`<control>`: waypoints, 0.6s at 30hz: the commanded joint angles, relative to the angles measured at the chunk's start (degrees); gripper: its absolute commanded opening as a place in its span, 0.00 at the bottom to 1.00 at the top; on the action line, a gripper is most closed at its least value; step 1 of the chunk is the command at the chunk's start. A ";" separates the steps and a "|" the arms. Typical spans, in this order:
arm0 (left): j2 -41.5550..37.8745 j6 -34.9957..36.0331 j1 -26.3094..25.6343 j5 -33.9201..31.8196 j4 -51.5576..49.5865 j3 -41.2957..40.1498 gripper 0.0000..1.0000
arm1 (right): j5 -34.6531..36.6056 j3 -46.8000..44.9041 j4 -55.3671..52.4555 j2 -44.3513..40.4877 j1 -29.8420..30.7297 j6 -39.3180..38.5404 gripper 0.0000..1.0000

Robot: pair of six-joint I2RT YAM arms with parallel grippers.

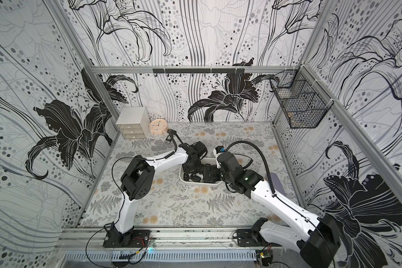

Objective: Place the car key into the storage box
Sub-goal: Place the car key in the storage box.

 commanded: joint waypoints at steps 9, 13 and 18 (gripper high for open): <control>-2.15 4.79 0.19 -1.55 -2.25 2.76 0.54 | 0.50 0.28 0.39 0.63 0.12 -0.69 1.00; -4.35 5.41 0.19 -1.73 -3.01 3.49 0.58 | 0.37 0.78 0.90 1.13 0.10 -0.69 1.00; -6.83 7.15 1.00 -3.30 -4.59 5.21 0.67 | -0.33 1.47 2.31 2.16 0.10 -0.65 1.00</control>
